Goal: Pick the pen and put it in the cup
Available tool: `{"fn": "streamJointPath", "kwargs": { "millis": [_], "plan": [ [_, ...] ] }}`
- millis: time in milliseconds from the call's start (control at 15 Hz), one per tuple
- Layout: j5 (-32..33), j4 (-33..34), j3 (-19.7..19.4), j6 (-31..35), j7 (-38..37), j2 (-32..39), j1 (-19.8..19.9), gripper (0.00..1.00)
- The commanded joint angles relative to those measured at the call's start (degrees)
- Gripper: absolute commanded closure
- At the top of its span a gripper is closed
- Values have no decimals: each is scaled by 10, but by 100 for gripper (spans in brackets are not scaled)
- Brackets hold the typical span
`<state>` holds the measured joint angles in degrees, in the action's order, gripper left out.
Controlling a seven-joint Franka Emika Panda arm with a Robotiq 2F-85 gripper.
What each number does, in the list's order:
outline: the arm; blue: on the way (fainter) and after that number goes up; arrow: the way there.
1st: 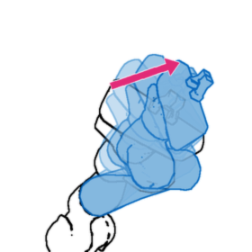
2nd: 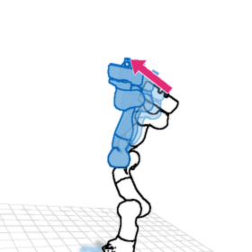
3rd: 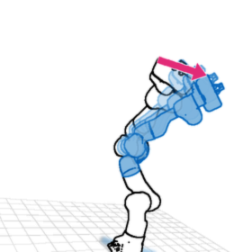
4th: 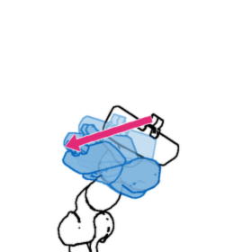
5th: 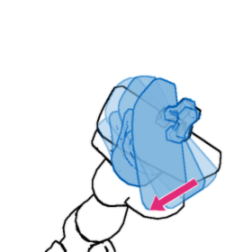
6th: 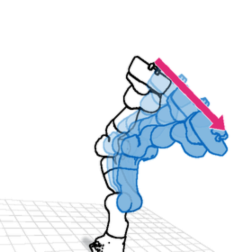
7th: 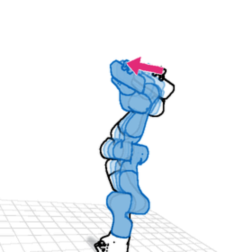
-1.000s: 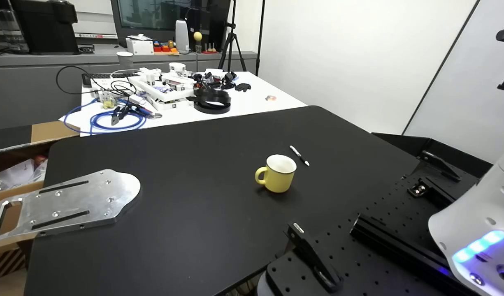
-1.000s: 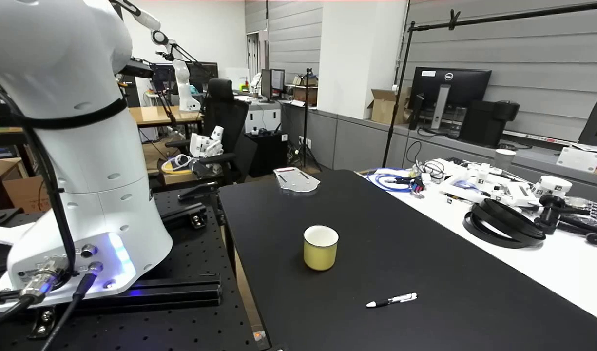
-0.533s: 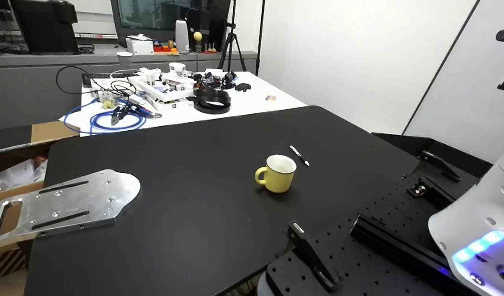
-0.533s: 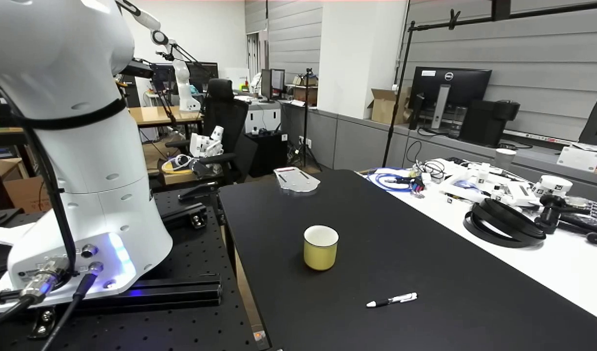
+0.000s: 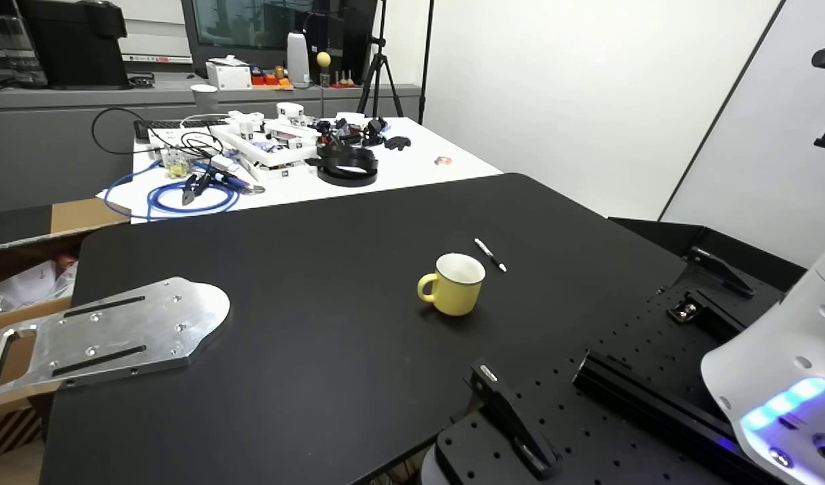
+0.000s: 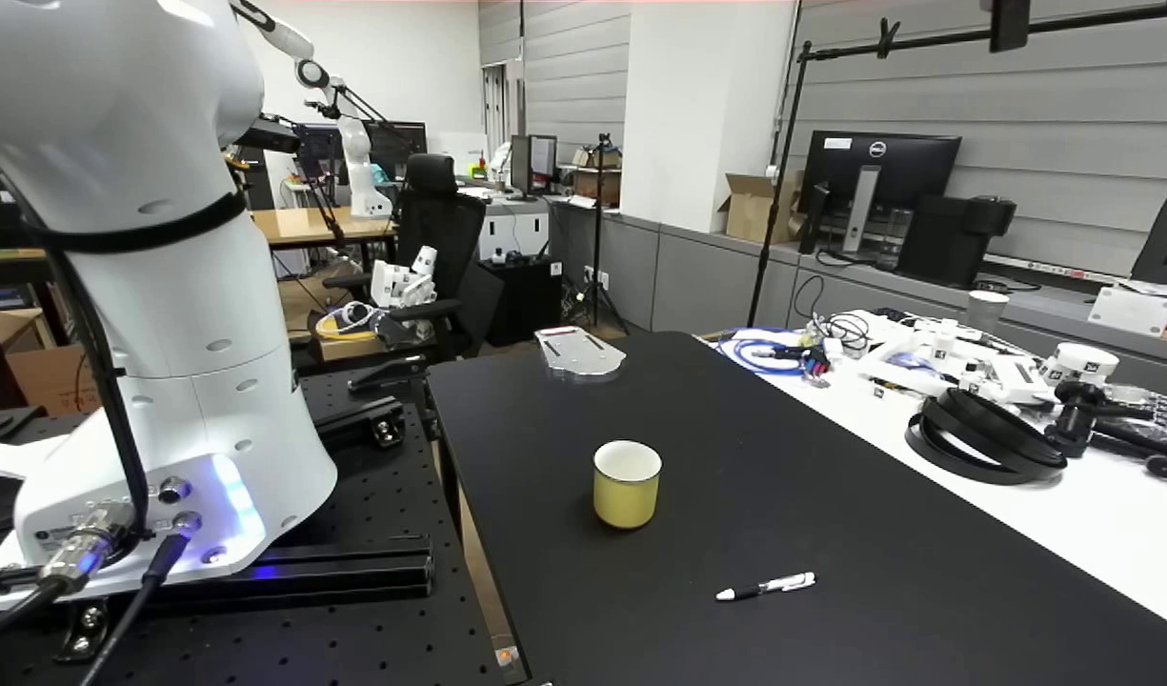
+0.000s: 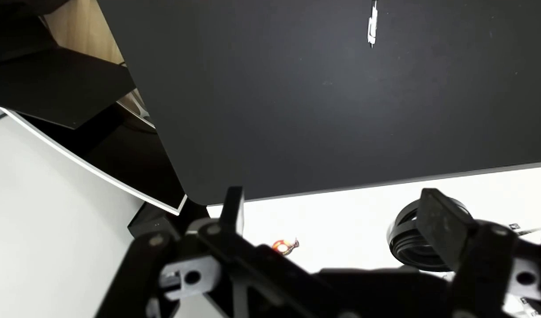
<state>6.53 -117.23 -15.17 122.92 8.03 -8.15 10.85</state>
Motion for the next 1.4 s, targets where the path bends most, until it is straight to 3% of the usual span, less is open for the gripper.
{"fn": "streamJointPath", "kwargs": {
  "millis": [0,333,600,867,1333],
  "plan": [
    [-23,-9,4,8,28,1,2,0],
    [-108,-92,20,66,55,11,-16,0],
    [-114,-175,41,167,40,38,-24,0],
    [-99,-218,58,255,17,101,-29,0],
    [-95,-220,65,256,27,129,-24,0]
  ]
}}
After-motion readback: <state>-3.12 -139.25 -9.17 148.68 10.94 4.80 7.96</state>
